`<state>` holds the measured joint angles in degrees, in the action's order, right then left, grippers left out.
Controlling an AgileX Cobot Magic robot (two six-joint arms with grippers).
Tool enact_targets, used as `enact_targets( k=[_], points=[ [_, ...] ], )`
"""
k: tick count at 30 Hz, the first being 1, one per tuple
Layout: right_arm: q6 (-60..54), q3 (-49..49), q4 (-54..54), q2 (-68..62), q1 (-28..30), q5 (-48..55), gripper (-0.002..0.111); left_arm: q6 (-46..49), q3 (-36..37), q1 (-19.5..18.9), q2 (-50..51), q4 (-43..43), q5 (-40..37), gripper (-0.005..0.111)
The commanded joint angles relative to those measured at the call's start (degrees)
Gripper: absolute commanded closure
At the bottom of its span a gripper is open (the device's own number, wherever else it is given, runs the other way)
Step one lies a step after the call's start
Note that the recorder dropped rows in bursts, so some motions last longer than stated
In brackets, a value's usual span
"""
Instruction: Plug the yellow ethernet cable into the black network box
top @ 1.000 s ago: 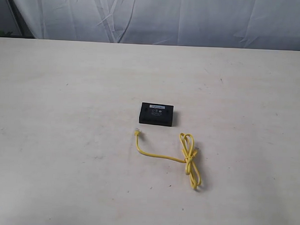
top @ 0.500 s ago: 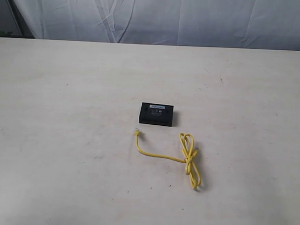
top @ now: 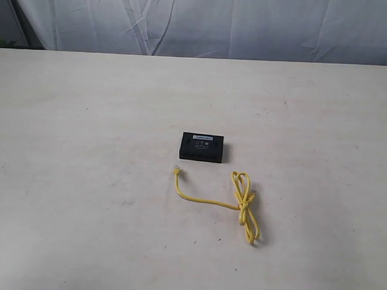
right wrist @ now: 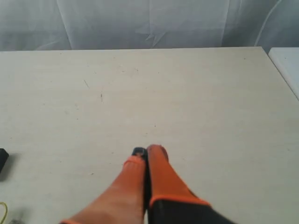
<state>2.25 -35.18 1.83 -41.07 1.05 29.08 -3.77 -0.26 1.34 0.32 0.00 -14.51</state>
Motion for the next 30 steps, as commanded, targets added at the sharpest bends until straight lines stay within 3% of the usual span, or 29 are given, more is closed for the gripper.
enact_targets(
  k=[1,30],
  points=[
    [-0.29,-4.22,-0.82,-6.58,0.17,0.93,0.109,-0.05,0.26,-0.16,-0.32,0.31,0.8,0.107],
    [-5.47,-23.86,-3.52,-47.39,-18.78,9.73,0.109,-0.05,0.26,-0.16,-0.32,0.31,0.8,0.107]
  ],
)
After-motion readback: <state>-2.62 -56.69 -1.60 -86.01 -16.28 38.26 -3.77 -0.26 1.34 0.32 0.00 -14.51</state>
